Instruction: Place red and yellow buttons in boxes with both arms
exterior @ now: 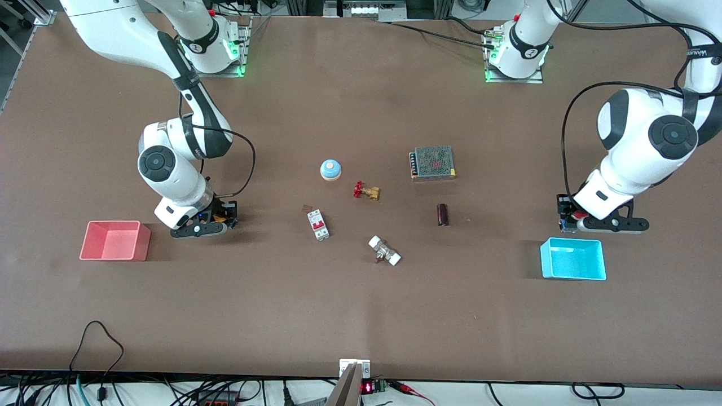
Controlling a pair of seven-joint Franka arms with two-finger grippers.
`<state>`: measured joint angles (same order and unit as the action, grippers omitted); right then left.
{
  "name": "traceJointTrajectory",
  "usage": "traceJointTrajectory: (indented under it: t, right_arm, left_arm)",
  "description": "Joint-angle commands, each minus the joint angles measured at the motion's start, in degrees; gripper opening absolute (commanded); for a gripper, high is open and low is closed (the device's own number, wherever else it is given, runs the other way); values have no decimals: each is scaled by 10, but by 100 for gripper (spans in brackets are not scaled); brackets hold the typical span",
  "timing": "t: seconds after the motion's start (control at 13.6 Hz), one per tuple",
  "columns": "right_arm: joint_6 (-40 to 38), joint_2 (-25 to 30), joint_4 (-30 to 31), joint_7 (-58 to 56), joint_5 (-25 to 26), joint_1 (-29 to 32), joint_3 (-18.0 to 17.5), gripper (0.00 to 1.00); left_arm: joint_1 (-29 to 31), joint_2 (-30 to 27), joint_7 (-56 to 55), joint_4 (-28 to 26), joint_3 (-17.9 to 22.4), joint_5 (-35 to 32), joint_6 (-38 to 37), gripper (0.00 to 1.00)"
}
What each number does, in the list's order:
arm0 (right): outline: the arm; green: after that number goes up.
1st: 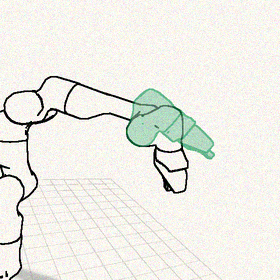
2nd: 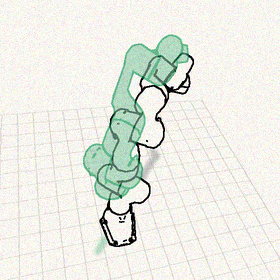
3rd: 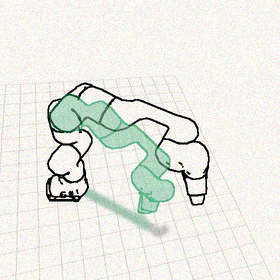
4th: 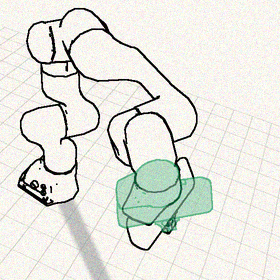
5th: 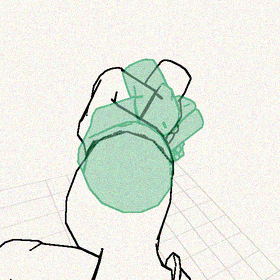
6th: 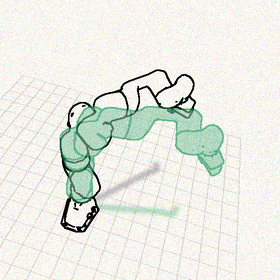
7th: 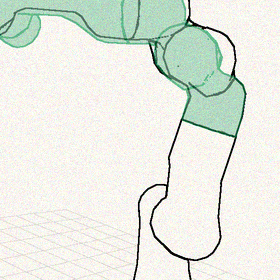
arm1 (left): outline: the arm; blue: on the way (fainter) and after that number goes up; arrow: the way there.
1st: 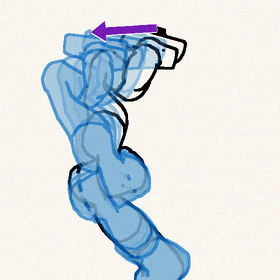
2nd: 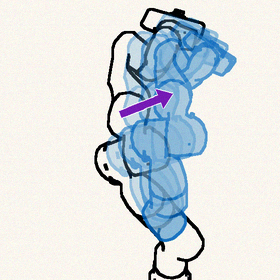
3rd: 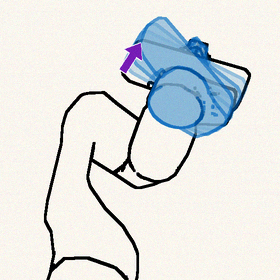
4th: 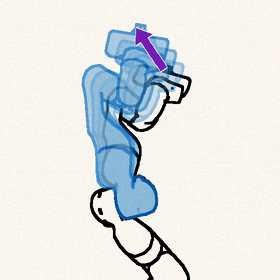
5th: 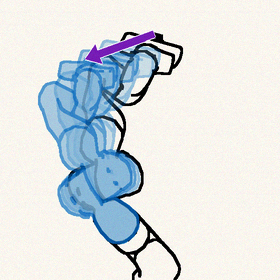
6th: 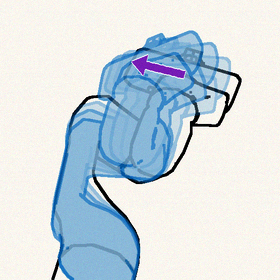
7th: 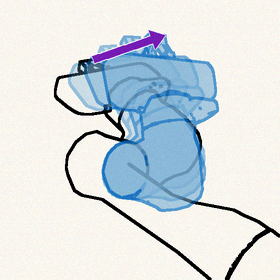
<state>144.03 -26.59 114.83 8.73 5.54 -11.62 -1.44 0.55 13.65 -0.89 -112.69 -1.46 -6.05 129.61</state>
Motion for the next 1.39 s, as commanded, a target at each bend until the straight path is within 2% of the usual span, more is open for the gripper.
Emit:
traceJointTrajectory:
  t: [0.0, 0.29, 0.44, 0.59, 0.95, 1.1, 1.32]
  right_arm:
    - [-2, 2, 3, -8, 3, 2, -2, 50]
    - [-2, 1, 3, -8, 3, 2, -2, 46]
    - [-2, 1, 3, -8, 3, 2, -2, 37]
    - [-2, 1, 3, -7, 3, 2, -2, 32]
    - [-4, 5, 0, -9, 3, 3, -2, 32]
    - [-33, 25, -10, -27, -2, 5, -1, 32]
    - [-126, 79, -35, -65, -7, 30, 1, 32]
  left_arm:
    - [16, 47, 47, 56, -4, -13, -11, 14]
    - [32, 102, 81, 105, -4, -9, -11, 14]
    - [33, 121, 81, 109, -4, -8, -11, 13]
    - [34, 151, 78, 124, -4, -4, -10, 13]
    - [54, 189, 91, 170, -4, -6, -9, 12]
    - [55, 205, 99, 190, -4, -4, -10, 12]
    - [58, 223, 99, 196, -5, -4, -5, 12]
